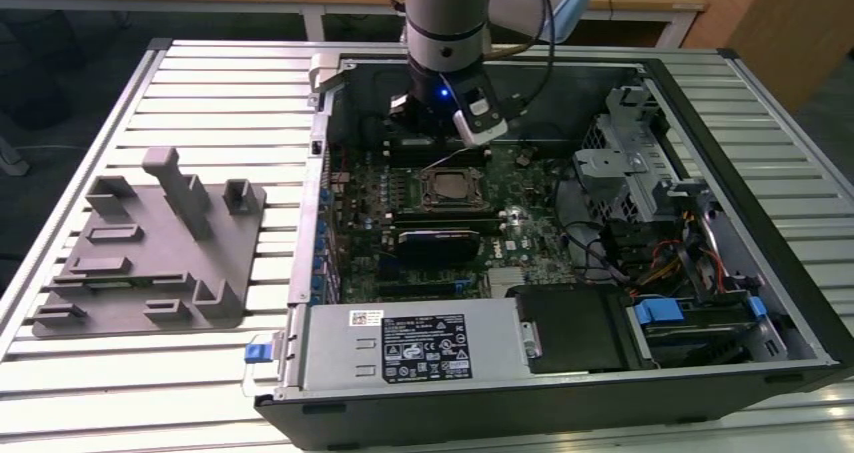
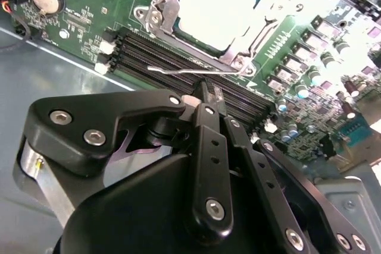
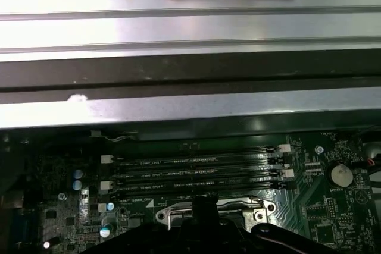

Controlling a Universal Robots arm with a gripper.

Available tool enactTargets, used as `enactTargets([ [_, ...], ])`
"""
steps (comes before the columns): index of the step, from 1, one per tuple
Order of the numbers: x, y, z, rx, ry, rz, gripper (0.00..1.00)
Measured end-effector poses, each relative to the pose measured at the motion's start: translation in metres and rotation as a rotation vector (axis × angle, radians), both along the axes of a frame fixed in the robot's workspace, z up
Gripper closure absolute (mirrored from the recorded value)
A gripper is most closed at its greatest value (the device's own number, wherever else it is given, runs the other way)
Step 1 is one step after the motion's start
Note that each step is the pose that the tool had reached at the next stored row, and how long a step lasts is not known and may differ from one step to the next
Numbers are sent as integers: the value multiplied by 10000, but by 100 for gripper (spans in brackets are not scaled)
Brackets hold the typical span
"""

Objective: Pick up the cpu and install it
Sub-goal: 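Install the first cpu locking lever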

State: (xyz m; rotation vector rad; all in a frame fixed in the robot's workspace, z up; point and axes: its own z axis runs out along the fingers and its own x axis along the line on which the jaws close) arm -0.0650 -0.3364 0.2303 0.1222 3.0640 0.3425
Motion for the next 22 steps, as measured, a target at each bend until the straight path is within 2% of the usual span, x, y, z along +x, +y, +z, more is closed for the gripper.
enactTargets([
  [10, 32, 0, -68, -10, 1, -722, 89],
  [19, 119, 5, -108, -9, 0, -1103, 89],
  [22, 122, 21, -111, -13, 0, -1118, 89],
])
